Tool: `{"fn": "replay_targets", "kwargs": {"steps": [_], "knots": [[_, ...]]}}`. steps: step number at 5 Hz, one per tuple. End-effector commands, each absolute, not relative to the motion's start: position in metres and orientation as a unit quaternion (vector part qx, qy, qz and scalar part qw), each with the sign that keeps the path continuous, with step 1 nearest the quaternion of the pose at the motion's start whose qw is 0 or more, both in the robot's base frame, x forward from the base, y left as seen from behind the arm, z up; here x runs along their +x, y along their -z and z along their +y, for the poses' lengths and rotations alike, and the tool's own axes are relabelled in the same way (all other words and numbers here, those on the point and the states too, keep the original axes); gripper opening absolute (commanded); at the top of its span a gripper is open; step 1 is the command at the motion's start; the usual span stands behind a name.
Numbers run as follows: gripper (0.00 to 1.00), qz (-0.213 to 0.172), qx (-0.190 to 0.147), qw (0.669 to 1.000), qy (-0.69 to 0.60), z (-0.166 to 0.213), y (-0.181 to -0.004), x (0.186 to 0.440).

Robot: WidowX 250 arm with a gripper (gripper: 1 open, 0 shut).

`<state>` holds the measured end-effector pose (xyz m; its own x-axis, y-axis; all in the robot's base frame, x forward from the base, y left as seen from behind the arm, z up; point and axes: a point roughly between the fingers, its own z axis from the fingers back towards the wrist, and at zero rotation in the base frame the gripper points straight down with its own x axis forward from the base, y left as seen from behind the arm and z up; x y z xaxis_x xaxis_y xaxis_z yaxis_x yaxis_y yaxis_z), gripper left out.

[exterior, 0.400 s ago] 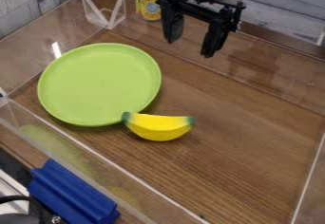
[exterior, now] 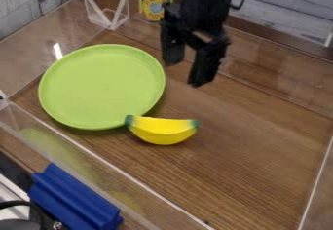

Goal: Put the banana in the green plate

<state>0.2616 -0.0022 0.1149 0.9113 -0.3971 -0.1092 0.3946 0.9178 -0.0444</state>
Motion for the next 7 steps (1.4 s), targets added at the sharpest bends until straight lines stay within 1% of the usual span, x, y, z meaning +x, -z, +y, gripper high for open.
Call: {"fn": "replay_targets", "kwargs": {"steps": [1,2,4,7], "knots": [[1.00,0.030,-0.002,0.951,0.307,0.001,-0.124,0.253],[1.00,0.030,-0.001,0.934,0.356,0.003,-0.119,0.249],[1.00,0.026,0.003,0.916,0.400,0.012,-0.104,0.239],[1.00,0.014,0.004,0.916,0.400,0.016,-0.072,0.234]]}}
